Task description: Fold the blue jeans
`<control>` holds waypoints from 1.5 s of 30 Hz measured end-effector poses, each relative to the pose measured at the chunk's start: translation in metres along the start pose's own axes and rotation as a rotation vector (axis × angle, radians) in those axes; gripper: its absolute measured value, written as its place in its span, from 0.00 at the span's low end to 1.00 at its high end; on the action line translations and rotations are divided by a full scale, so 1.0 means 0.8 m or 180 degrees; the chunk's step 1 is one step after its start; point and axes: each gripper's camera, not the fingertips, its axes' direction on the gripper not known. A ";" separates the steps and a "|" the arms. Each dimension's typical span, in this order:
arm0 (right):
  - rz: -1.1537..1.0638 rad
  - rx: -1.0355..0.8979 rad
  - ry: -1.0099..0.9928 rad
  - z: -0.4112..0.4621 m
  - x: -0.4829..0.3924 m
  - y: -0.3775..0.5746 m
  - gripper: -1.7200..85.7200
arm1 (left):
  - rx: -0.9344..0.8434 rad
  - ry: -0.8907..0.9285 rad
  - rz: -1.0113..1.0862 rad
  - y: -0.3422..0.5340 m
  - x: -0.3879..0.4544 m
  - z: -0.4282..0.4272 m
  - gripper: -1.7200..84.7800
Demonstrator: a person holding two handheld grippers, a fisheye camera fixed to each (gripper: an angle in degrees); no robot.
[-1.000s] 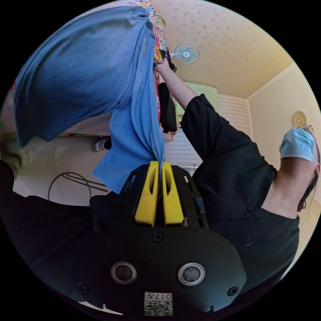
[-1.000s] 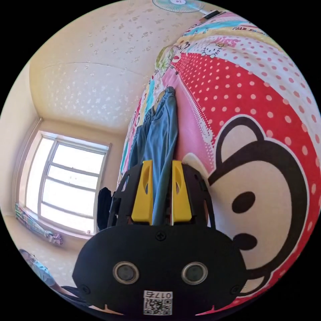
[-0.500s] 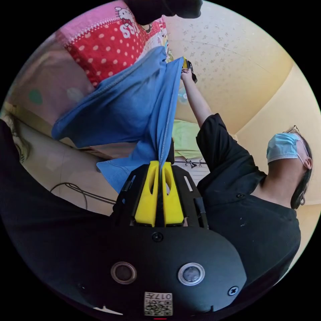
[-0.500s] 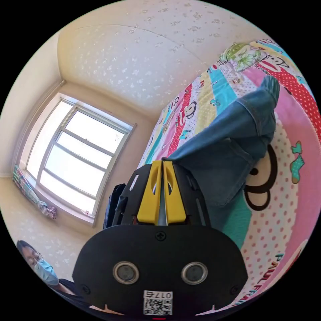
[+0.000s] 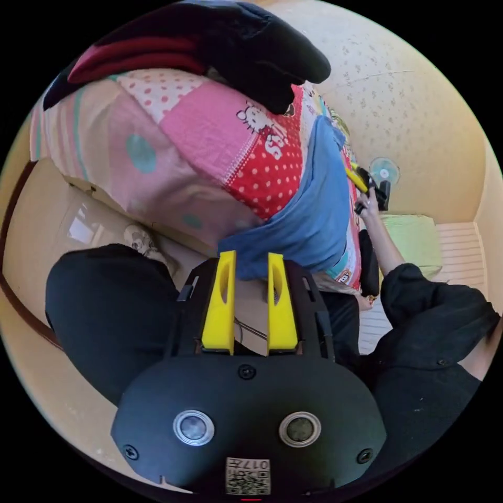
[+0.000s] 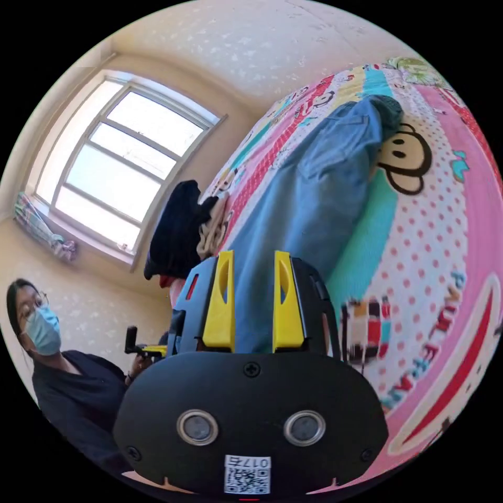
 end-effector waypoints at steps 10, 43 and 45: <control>0.0280 0.0514 -0.0307 -0.015 -0.072 0.313 0.20 | 0.0167 0.0019 0.0812 -0.116 0.104 0.092 0.19; 0.0309 0.0248 -0.0100 -0.164 -0.091 0.413 0.09 | -0.0393 -0.0146 0.1319 -0.025 0.257 0.226 0.12; 0.0365 0.0312 -0.0060 -0.157 -0.091 0.406 0.10 | -0.0306 -0.0212 0.1300 -0.019 0.257 0.235 0.12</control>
